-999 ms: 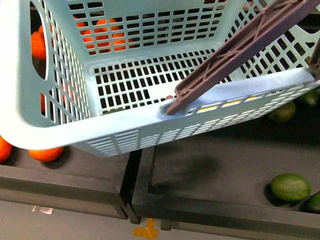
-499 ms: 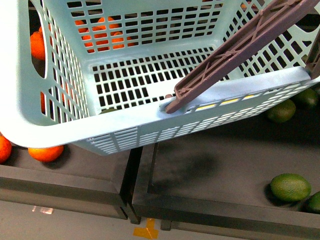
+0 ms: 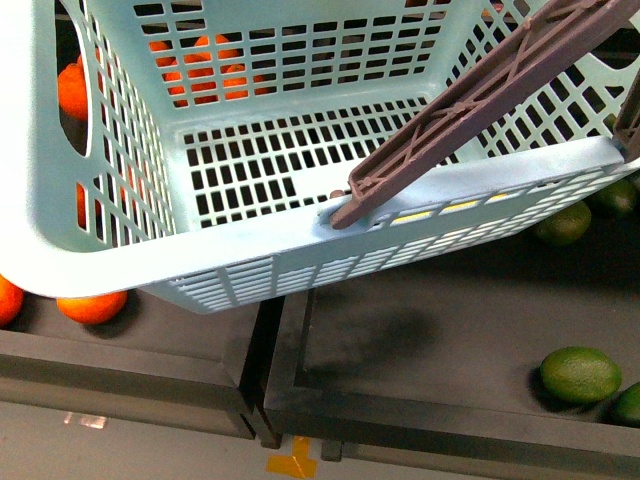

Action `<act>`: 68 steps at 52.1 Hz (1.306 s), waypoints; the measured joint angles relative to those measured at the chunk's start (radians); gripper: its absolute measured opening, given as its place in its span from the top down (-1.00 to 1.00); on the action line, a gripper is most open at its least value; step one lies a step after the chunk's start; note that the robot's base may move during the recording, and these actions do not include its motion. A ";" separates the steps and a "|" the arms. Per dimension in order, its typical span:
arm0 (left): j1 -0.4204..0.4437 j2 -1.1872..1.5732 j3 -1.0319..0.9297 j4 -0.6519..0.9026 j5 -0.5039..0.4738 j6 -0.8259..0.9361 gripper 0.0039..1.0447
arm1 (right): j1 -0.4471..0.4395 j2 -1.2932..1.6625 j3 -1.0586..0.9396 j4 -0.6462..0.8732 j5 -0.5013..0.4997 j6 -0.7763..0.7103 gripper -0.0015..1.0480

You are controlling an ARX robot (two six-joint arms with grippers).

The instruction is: Pick mango and avocado into basket

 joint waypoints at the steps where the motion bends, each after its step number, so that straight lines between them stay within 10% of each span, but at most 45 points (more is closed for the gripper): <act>1: 0.000 0.000 0.000 0.000 0.000 0.000 0.71 | 0.000 -0.002 -0.012 0.014 0.000 0.000 0.96; 68: 0.000 0.000 0.000 0.000 0.000 0.001 0.71 | 0.000 -0.544 -0.048 -0.466 -0.002 0.000 0.96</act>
